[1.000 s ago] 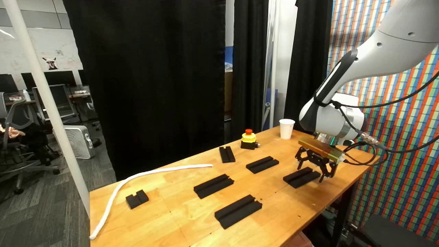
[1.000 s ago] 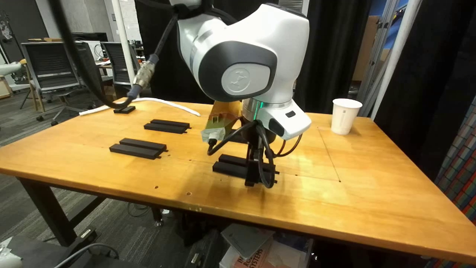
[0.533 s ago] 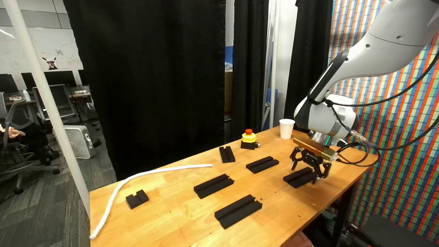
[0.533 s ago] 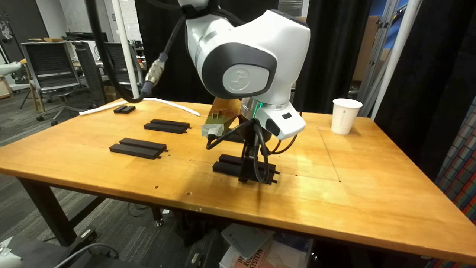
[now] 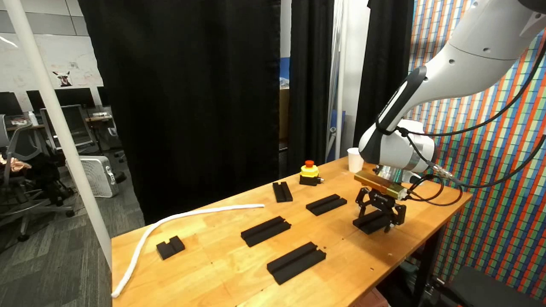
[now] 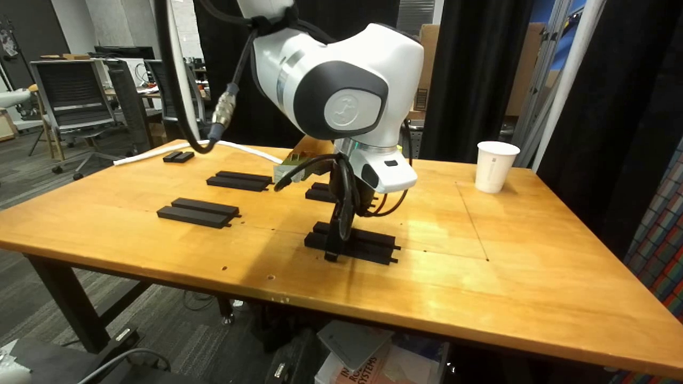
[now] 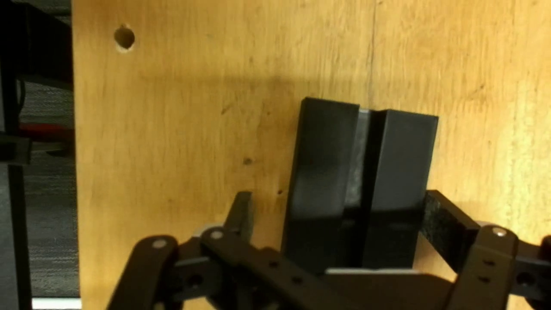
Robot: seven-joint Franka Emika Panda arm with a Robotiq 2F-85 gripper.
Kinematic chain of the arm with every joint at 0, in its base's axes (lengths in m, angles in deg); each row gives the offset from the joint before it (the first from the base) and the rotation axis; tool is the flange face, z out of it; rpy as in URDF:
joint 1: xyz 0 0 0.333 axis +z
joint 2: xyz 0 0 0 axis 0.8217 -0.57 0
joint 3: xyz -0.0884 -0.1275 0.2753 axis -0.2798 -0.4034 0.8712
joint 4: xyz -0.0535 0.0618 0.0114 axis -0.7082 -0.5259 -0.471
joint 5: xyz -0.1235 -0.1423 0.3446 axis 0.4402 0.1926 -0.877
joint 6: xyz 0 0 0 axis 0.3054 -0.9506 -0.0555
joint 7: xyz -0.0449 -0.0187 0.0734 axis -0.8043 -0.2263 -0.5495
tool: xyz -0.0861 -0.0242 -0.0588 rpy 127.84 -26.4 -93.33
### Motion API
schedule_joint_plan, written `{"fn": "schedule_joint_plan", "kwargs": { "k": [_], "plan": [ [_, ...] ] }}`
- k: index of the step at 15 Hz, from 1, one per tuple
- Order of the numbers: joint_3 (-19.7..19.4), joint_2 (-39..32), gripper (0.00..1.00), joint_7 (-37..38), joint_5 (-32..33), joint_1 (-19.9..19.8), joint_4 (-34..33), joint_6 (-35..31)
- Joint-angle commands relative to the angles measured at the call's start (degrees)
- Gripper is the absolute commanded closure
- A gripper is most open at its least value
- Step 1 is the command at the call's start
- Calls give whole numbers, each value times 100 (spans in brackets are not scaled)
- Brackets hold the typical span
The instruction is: Connect the back pads
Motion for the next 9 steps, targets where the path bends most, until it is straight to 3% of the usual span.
{"fn": "schedule_joint_plan", "kwargs": {
  "k": [1, 5, 9],
  "plan": [
    [20, -17, 14, 697, 290, 208, -235, 367],
    [133, -9, 51, 1276, 421, 422, -349, 476],
    [366, 19, 55, 1434, 236, 574, -398, 507]
  ]
}}
